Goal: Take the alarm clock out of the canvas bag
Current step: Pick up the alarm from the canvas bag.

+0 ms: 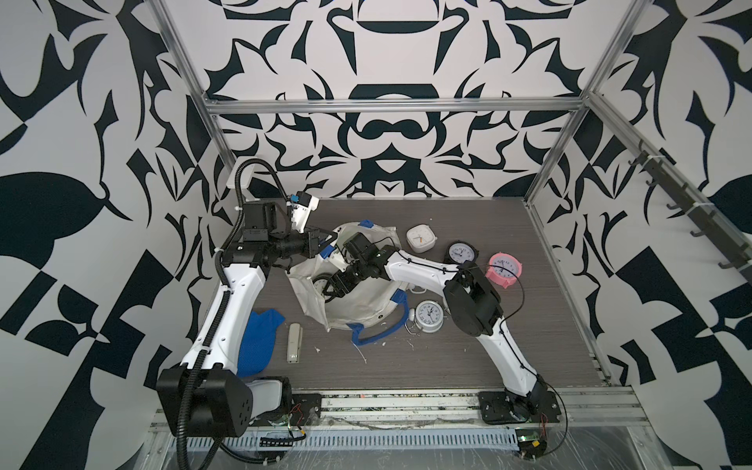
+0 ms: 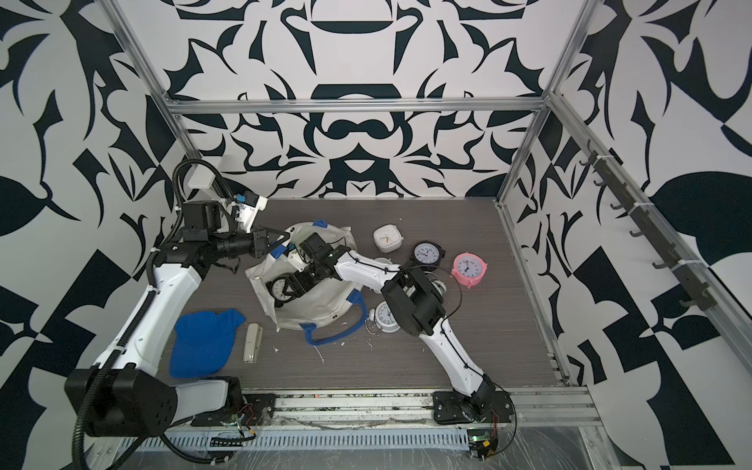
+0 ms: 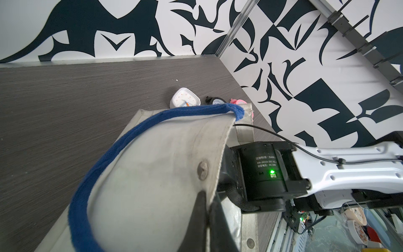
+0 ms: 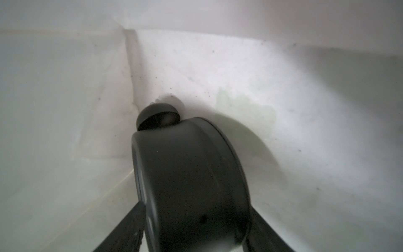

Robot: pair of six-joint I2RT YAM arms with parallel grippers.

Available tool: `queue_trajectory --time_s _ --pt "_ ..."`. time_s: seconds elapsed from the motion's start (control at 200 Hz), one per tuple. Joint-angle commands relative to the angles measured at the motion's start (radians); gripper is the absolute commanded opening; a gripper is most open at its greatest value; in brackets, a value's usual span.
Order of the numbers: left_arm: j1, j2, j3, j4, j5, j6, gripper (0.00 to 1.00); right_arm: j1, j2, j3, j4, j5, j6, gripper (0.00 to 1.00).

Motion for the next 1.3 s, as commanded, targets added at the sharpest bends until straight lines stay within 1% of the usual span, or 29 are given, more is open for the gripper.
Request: queue_trajectory --time_s 0.0,0.075,0.22,0.315,0.455,0.565,0.675,0.815,0.935,1.125,1.295 --pt "-0.001 -0.006 0.018 0.010 0.045 0.019 0.00 0.008 -0.090 -0.017 0.052 -0.029 -0.019 0.64" --pt "-0.001 -0.006 0.020 0.010 0.035 0.018 0.00 0.007 -0.114 -0.038 0.064 -0.040 -0.017 0.57" --pt "-0.002 -0.007 0.021 0.012 0.000 0.010 0.00 0.006 -0.154 -0.061 0.064 -0.053 -0.010 0.48" --pt "-0.001 -0.006 0.017 0.017 -0.026 0.004 0.00 0.004 -0.185 -0.082 0.065 -0.055 -0.008 0.44" --pt "-0.001 -0.011 0.012 0.035 -0.069 -0.010 0.00 0.003 -0.232 -0.097 0.044 -0.057 -0.008 0.42" --pt "0.000 -0.014 0.011 0.041 -0.132 -0.025 0.00 0.001 -0.287 -0.110 0.005 -0.070 -0.012 0.41" --pt "0.003 -0.031 0.003 0.058 -0.203 -0.039 0.00 -0.001 -0.369 -0.142 -0.037 -0.075 -0.014 0.41" --pt "0.016 -0.037 0.003 0.071 -0.234 -0.063 0.00 -0.010 -0.481 -0.166 -0.101 -0.092 -0.005 0.41" --pt "0.024 -0.026 0.015 0.068 -0.260 -0.083 0.00 -0.026 -0.592 -0.206 -0.108 -0.111 0.021 0.40" --pt "0.041 -0.016 0.031 0.070 -0.294 -0.118 0.00 -0.091 -0.751 -0.248 -0.137 -0.125 0.095 0.38" --pt "0.053 -0.007 0.069 0.056 -0.309 -0.163 0.00 -0.199 -0.898 -0.312 -0.158 -0.116 0.180 0.38"
